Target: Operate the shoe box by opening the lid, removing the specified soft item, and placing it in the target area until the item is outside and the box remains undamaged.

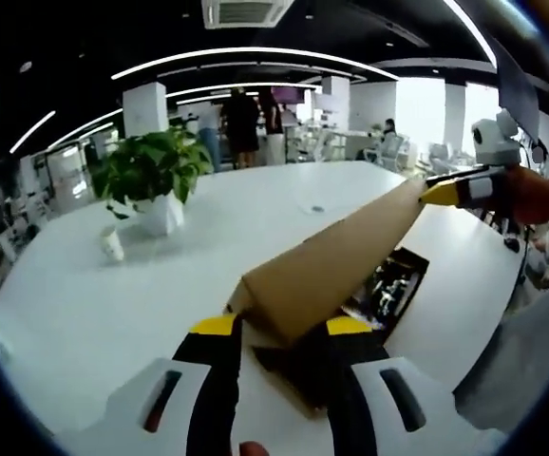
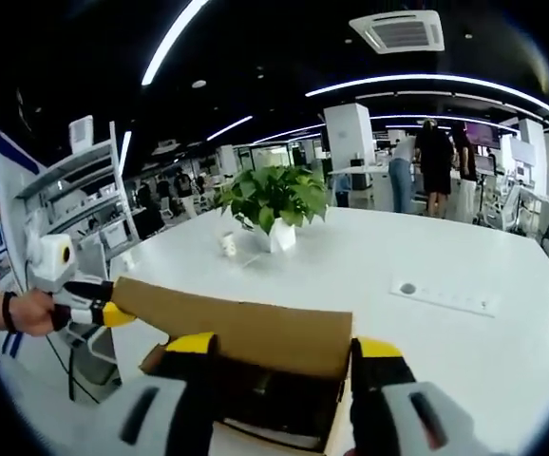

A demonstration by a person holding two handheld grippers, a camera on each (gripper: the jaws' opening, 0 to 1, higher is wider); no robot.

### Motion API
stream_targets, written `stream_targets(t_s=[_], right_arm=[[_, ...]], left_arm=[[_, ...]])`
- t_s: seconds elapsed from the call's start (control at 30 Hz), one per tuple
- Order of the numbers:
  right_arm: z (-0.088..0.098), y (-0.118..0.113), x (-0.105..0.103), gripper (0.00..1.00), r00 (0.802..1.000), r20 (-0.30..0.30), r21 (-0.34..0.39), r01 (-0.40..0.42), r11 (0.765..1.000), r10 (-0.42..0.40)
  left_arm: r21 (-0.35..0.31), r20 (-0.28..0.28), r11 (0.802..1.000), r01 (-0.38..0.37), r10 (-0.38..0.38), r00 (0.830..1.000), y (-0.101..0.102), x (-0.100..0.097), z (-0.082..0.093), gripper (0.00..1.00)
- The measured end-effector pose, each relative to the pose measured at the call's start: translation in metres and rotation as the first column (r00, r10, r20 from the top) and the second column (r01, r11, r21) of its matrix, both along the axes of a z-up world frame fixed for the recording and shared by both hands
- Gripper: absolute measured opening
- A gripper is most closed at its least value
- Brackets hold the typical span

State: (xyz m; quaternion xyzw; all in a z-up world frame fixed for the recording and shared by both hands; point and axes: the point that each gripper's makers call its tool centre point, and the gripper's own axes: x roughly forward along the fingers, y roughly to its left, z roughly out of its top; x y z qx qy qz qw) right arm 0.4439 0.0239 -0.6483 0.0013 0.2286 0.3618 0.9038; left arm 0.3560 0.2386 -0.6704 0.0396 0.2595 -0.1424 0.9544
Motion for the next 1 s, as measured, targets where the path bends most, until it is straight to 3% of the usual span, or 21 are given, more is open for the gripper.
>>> stream_targets(t_s=[0.43, 0.57, 1.0], right_arm=[[0.013, 0.005, 0.010, 0.54, 1.000, 0.030, -0.002, -0.007, 1.000, 0.007], [0.017, 0.007, 0.012, 0.54, 0.999, 0.042, -0.001, -0.001, 1.000, 0.001], [0.017, 0.007, 0.014, 0.56, 0.997, 0.065, -0.010, -0.045, 0.999, 0.045]], left_arm=[[0.010, 0.029, 0.999, -0.050, 0.049, 0.998, 0.013, 0.011, 0.008, 0.18], [-0.017, 0.038, 0.996, -0.089, 0.089, 0.995, 0.018, 0.016, 0.010, 0.12], [-0.019, 0.037, 0.991, -0.132, 0.133, 0.990, 0.024, 0.024, 0.011, 0.10]])
